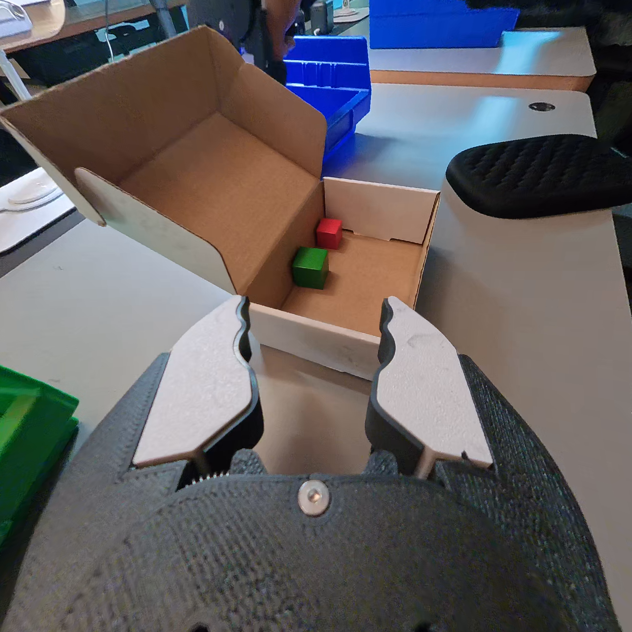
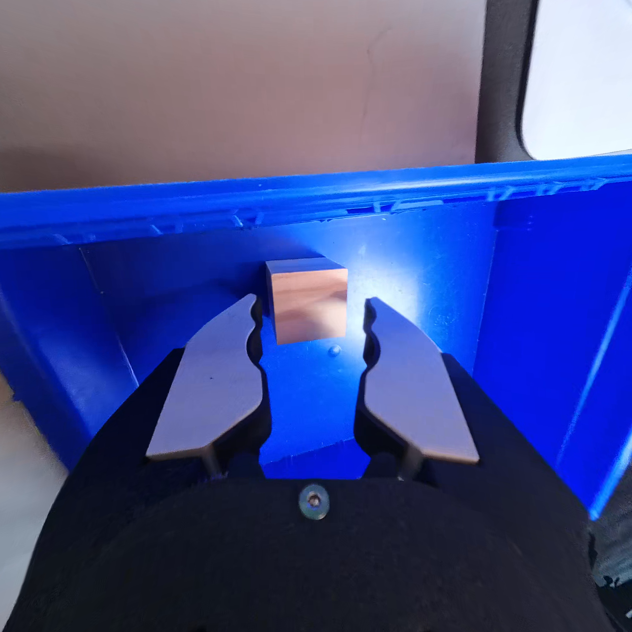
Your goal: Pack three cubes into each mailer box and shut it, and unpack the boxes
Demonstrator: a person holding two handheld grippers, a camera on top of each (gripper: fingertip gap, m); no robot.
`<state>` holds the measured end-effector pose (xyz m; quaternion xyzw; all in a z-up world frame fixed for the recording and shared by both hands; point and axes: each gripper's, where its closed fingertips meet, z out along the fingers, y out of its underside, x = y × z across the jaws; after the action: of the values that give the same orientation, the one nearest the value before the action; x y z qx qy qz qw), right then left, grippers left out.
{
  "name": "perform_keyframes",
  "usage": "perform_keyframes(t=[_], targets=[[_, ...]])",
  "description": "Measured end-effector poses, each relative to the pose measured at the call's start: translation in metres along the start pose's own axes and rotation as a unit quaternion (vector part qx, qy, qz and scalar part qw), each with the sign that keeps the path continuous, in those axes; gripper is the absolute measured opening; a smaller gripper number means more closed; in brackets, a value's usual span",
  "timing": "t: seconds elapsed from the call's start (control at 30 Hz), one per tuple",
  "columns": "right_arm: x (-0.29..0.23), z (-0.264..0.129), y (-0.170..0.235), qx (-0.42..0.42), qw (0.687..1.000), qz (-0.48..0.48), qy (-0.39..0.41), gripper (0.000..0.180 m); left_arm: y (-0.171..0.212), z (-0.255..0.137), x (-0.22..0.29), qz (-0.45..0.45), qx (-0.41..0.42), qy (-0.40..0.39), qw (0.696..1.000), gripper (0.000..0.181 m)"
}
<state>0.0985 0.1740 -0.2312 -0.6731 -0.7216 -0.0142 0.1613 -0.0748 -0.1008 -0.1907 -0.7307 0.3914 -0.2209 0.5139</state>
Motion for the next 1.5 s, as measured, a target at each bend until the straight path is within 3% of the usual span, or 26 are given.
perform_keyframes(t=[0.2, 0.3, 0.37, 0.6, 0.87, 0.97, 1.07, 1.23, 1.5], targets=[[-0.010, -0.089, -0.043, 0.096, 0.994, -0.005, 0.057, 0.058, -0.005, -0.003, 0.000, 0.002, 0.007, -0.004, 1.000, 0.072], [-0.057, -0.137, -0.084, 0.159, 0.986, -0.040, 0.041, 0.050, -0.006, -0.002, 0.004, 0.009, 0.006, 0.001, 1.000, 0.072], [-0.099, -0.147, -0.106, 0.165, 0.984, -0.071, 0.013, 0.048, -0.006, -0.001, 0.007, 0.016, 0.006, 0.005, 1.000, 0.072], [-0.210, -0.083, -0.140, 0.086, 0.982, -0.162, -0.033, 0.048, -0.010, -0.005, 0.020, 0.032, 0.004, 0.008, 0.999, 0.073], [-0.219, -0.019, -0.137, 0.032, 0.988, -0.148, 0.025, 0.042, -0.006, -0.009, 0.026, 0.035, -0.004, 0.003, 0.999, 0.073], [-0.217, -0.019, -0.137, 0.039, 0.985, -0.160, 0.046, 0.034, -0.006, -0.009, 0.026, 0.036, -0.004, 0.003, 0.999, 0.073], [-0.231, -0.027, -0.139, 0.055, 0.987, -0.154, 0.003, 0.021, -0.004, -0.008, 0.026, 0.036, -0.008, 0.004, 0.999, 0.073], [-0.230, -0.028, -0.137, 0.047, 0.988, -0.147, -0.008, 0.038, -0.003, -0.007, 0.026, 0.036, -0.010, 0.005, 0.999, 0.073], [-0.235, -0.028, -0.144, 0.057, 0.988, -0.142, -0.021, 0.028, -0.003, -0.007, 0.024, 0.034, -0.008, 0.002, 0.999, 0.072]])
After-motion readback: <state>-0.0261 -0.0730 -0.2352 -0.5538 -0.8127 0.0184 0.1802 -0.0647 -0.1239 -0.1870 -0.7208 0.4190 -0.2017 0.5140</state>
